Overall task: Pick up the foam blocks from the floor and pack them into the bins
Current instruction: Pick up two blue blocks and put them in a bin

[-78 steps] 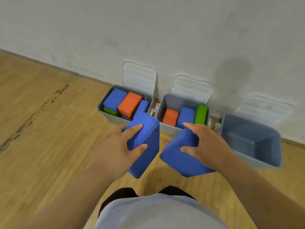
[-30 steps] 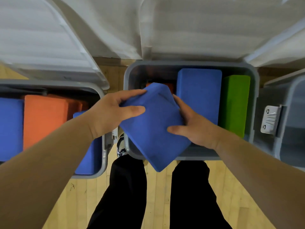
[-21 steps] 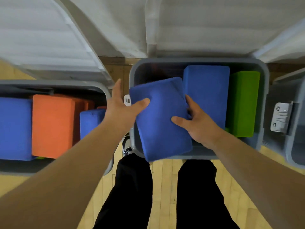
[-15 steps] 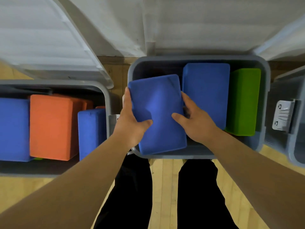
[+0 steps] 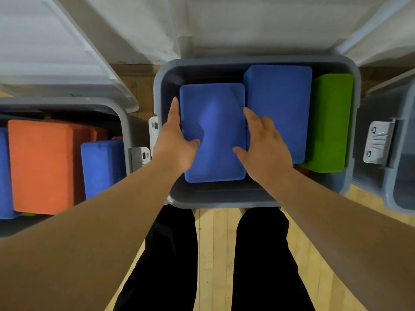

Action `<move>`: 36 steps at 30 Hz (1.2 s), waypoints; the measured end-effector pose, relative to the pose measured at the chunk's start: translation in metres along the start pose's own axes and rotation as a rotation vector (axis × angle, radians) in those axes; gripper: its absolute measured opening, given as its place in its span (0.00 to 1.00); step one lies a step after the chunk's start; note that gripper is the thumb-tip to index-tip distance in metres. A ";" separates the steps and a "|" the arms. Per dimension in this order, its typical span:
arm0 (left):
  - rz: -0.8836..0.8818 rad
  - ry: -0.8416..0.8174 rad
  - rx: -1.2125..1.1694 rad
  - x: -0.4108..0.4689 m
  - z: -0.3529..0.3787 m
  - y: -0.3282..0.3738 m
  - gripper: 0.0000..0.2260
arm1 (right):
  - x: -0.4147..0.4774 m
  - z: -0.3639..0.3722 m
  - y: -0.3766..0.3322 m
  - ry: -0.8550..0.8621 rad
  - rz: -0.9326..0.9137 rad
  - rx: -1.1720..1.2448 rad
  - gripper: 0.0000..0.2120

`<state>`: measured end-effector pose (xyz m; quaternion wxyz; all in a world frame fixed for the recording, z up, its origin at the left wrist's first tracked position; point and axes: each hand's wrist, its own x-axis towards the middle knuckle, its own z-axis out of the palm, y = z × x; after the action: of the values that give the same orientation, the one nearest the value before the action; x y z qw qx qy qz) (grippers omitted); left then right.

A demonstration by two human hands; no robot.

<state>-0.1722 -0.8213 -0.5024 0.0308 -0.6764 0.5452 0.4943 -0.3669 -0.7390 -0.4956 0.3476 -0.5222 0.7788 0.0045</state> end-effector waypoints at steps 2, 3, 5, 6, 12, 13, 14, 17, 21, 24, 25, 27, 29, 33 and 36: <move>0.011 -0.007 0.007 -0.001 0.000 -0.002 0.47 | 0.002 -0.001 0.000 -0.022 0.005 0.023 0.41; 0.013 -0.010 0.022 -0.003 0.000 -0.002 0.47 | 0.003 -0.002 -0.001 -0.040 -0.004 0.029 0.40; 0.023 -0.017 0.084 -0.009 -0.002 -0.001 0.46 | 0.004 -0.004 -0.002 -0.066 -0.008 0.023 0.39; 0.039 -0.023 0.118 -0.012 -0.004 -0.001 0.45 | 0.003 -0.007 -0.003 -0.076 0.000 0.007 0.39; 0.110 -0.050 0.308 -0.057 -0.033 0.012 0.41 | -0.018 -0.043 -0.010 -0.132 0.074 -0.052 0.37; 0.113 -0.050 0.330 -0.068 -0.041 0.017 0.41 | -0.026 -0.053 -0.014 -0.142 0.085 -0.051 0.37; 0.125 -0.045 0.349 -0.081 -0.050 0.023 0.41 | -0.034 -0.063 -0.018 -0.144 0.090 -0.053 0.38; 0.153 -0.039 0.428 -0.123 -0.080 0.047 0.41 | -0.071 -0.104 -0.036 -0.124 0.112 -0.084 0.39; 0.222 -0.037 0.589 -0.202 -0.127 0.093 0.42 | -0.143 -0.178 -0.069 -0.100 0.167 -0.047 0.41; 0.315 -0.031 0.714 -0.270 -0.167 0.132 0.43 | -0.209 -0.242 -0.096 -0.058 0.184 -0.024 0.41; 0.348 -0.023 0.739 -0.293 -0.181 0.144 0.43 | -0.231 -0.262 -0.104 -0.037 0.184 -0.023 0.42; 0.410 -0.015 0.775 -0.332 -0.205 0.164 0.43 | -0.270 -0.293 -0.115 0.012 0.179 -0.024 0.42; 0.459 0.004 0.810 -0.364 -0.226 0.175 0.42 | -0.302 -0.316 -0.121 0.065 0.171 -0.011 0.42; 0.517 0.079 0.801 -0.398 -0.249 0.195 0.40 | -0.337 -0.346 -0.110 0.154 0.138 0.007 0.42; 0.503 0.145 0.785 -0.409 -0.244 0.212 0.39 | -0.343 -0.366 -0.095 0.144 0.100 0.006 0.41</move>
<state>-0.1461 -0.7589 0.0144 0.1255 -0.4934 0.8385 0.1943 -0.4127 -0.6402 0.0030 0.2917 -0.4804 0.8269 -0.0178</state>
